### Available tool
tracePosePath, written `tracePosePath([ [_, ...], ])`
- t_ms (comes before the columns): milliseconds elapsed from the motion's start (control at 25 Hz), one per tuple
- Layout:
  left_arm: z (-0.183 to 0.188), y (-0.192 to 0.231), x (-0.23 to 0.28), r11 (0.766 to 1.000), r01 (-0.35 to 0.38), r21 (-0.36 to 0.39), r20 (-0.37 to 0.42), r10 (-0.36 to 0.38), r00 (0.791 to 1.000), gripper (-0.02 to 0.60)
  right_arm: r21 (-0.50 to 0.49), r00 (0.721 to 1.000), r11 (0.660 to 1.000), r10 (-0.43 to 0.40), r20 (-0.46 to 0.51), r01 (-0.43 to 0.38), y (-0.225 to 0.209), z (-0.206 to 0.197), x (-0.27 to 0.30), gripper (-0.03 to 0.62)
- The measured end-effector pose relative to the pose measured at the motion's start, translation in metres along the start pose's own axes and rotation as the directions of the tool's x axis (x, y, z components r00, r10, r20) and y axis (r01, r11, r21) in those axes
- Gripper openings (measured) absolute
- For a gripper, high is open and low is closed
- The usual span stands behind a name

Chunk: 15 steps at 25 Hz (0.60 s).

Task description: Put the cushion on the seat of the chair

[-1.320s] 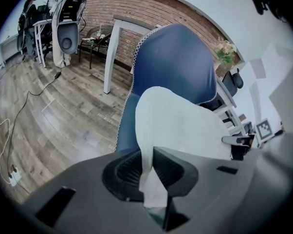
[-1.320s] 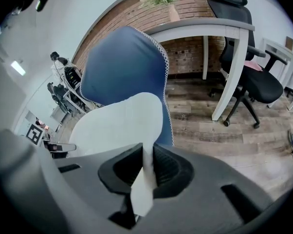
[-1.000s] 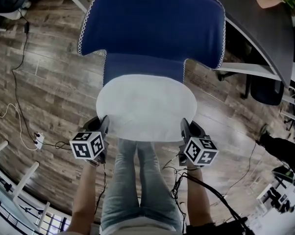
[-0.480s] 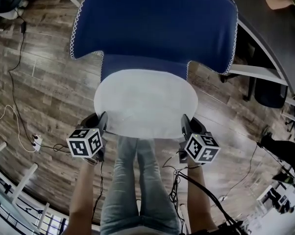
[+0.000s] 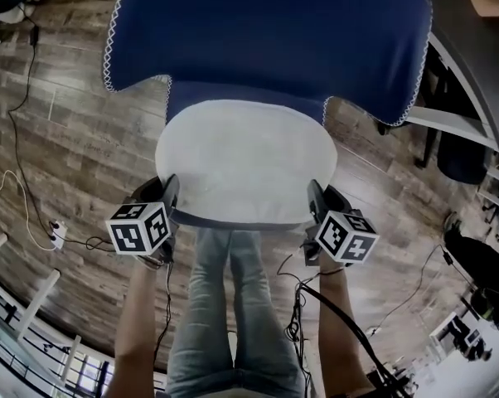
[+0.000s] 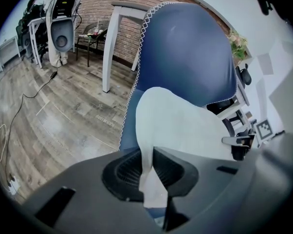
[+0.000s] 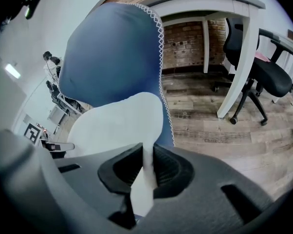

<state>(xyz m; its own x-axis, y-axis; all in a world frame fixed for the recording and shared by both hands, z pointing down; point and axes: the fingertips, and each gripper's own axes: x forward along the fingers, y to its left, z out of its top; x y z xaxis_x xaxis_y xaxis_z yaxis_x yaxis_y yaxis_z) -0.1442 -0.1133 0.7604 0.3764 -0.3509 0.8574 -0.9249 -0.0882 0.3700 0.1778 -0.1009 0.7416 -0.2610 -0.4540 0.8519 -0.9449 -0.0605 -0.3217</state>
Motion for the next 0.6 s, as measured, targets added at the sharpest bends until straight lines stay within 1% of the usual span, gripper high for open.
tracePosePath([
  [240, -0.002, 0.005, 0.01, 1.0, -0.026, -0.012, -0.028, 0.026, 0.999, 0.048, -0.018, 1.0, 1.0, -0.007, -0.028, 0.006, -0.004, 0.001, 0.014, 0.052],
  [600, -0.004, 0.013, 0.022, 0.999, -0.052, 0.012, -0.036, 0.053, 0.998, 0.054, -0.02, 0.998, 0.999, -0.04, -0.048, 0.039, -0.01, -0.002, 0.029, 0.06],
])
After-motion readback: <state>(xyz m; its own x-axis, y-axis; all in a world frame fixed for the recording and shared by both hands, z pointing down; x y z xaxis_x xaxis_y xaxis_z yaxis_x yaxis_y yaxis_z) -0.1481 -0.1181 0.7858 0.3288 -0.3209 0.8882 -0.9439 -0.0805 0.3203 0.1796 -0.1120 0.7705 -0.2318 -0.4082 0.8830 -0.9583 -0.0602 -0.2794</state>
